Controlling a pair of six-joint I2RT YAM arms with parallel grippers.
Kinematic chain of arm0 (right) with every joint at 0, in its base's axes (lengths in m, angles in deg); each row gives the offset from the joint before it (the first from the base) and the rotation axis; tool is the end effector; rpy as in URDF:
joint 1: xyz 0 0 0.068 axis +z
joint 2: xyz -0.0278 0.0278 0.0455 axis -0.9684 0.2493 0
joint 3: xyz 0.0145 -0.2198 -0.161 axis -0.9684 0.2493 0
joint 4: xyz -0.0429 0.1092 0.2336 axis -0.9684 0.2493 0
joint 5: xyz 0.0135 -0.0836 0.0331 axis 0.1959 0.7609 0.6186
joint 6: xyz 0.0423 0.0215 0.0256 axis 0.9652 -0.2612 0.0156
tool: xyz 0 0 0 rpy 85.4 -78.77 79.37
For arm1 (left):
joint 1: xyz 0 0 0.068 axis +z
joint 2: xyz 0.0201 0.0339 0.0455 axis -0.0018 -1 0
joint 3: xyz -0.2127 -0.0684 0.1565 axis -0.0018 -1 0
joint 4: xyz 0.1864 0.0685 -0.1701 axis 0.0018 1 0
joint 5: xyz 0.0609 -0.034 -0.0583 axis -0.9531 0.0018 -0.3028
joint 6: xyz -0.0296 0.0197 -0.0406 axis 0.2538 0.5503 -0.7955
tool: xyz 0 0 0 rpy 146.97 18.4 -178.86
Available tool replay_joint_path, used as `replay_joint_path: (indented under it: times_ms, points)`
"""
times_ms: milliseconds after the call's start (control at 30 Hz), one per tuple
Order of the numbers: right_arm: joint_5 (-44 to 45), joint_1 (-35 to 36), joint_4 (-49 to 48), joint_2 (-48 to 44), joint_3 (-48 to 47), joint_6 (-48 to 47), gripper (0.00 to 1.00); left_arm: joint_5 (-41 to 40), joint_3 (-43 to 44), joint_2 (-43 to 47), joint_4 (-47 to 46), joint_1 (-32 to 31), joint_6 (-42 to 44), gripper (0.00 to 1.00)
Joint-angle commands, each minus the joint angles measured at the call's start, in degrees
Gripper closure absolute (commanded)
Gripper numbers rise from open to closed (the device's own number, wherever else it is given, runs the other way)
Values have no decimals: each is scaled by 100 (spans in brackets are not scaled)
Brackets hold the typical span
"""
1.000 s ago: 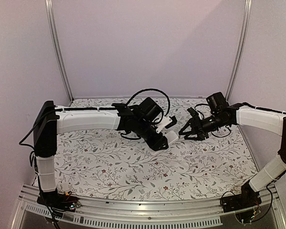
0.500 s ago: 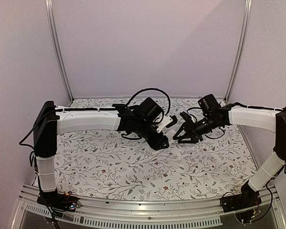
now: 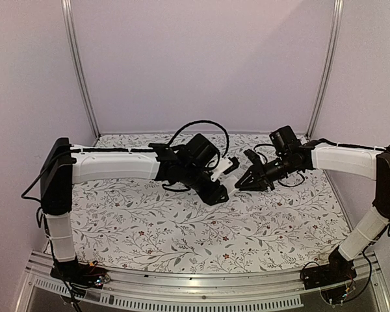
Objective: Load the batteries into the remote control
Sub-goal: Pass from the left arm to the right, then place the remote control at the center of the board.
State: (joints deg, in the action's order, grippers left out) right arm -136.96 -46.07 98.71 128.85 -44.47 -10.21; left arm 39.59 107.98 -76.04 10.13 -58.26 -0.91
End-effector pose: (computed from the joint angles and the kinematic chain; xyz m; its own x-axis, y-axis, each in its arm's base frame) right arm 0.2690 0.1824 0.2258 -0.9689 -0.1601 -0.1885 -0.2452 0.5232 0.8161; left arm 0.2267 -0.3750 0.2272 -0.4406 0.6383 -0.6313 0.8651 0.4896 -0.1088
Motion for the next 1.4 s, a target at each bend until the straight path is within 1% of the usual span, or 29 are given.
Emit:
replay_joint_path:
  times_ms: [0,67,200,233,267,300,400,500,700,867,1000,1100,1300,1367]
  points:
    - [56,39,-127,52,-147,4,100,13,-75,251,-244,-39,-61,54]
    - [99,38,-115,35,-167,-8,100,9,-114,328,-290,-13,-108,43]
    - [296,39,138,-16,-306,-147,100,42,-192,594,-310,63,-240,25]
    - [379,33,242,-37,-374,-229,100,57,-222,695,-316,86,-282,18]
    - [483,39,388,-49,-448,-298,100,49,-267,816,-324,109,-323,3]
    - [599,35,528,-68,-530,-439,100,4,-315,949,-328,129,-348,1]
    - [898,39,843,-143,-767,-740,100,-184,-549,1387,-357,226,-486,1]
    - [1358,84,1274,-229,-1051,-986,100,-266,-1048,1855,-526,467,-847,0]
    - [3077,679,2265,-229,-1742,-1821,100,-124,-2360,2969,-1131,1268,-1734,0]
    - [4378,1297,2735,4,-2261,-2267,100,-54,-3114,3542,-1360,1696,-2040,0]
    - [5396,1785,3013,340,-2702,-2540,100,-109,-3413,3749,-1348,1804,-2107,0]
    - [5704,1979,3103,632,-2920,-2626,100,-116,-3544,3843,-1367,1844,-2164,0]
    - [6696,2437,3155,1039,-3138,-2792,100,-134,-3661,3986,-1437,1881,-2167,1]
    - [6853,2548,3144,1216,-3195,-2858,100,-125,-3681,3981,-1449,1888,-2176,0]
